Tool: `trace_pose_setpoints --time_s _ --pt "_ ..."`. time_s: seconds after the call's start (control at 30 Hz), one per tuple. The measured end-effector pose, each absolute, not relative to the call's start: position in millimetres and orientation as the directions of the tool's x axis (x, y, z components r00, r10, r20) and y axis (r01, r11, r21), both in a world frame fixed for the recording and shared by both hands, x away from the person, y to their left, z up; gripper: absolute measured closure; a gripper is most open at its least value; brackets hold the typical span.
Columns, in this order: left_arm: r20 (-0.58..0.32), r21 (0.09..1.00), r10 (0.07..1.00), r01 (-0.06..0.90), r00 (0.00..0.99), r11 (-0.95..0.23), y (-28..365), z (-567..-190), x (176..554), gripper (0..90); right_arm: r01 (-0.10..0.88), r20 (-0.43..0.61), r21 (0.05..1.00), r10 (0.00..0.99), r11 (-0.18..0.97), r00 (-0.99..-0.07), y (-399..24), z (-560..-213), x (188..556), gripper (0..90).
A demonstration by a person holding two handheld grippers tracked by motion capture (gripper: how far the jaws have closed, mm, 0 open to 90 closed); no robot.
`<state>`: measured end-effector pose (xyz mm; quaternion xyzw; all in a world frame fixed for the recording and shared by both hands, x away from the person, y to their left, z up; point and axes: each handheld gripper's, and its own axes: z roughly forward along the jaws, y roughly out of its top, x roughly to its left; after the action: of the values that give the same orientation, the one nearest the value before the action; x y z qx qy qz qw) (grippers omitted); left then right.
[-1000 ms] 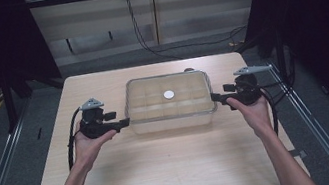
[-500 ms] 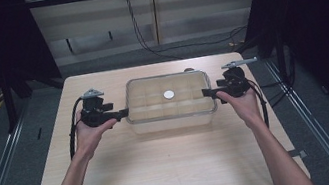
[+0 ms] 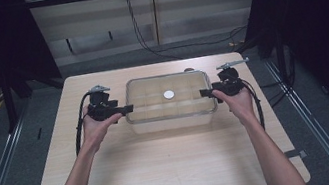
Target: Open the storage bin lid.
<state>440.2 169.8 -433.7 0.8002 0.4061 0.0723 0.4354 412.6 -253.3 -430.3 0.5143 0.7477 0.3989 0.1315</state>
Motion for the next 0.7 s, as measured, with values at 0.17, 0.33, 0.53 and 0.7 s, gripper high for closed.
trace_pose_setpoints --time_s 0.17,0.33,0.53,0.7 --pt "-0.253 0.744 0.704 0.598 0.664 -0.297 162 -440 446 21.6 0.659 0.218 0.740 0.880 0.133 -0.422 -251 -436 417 25.7" --pt "-0.260 0.744 0.694 0.598 0.671 -0.300 157 -443 448 21.3 0.669 0.227 0.734 0.884 0.120 -0.408 -251 -439 421 24.4" --pt "-0.269 0.741 0.690 0.602 0.672 -0.298 154 -445 450 21.0 0.684 0.253 0.721 0.877 0.111 -0.408 -251 -441 423 21.7" --pt "-0.278 0.731 0.685 0.611 0.674 -0.303 151 -448 454 20.5 0.691 0.255 0.714 0.879 0.110 -0.404 -249 -443 424 18.7"
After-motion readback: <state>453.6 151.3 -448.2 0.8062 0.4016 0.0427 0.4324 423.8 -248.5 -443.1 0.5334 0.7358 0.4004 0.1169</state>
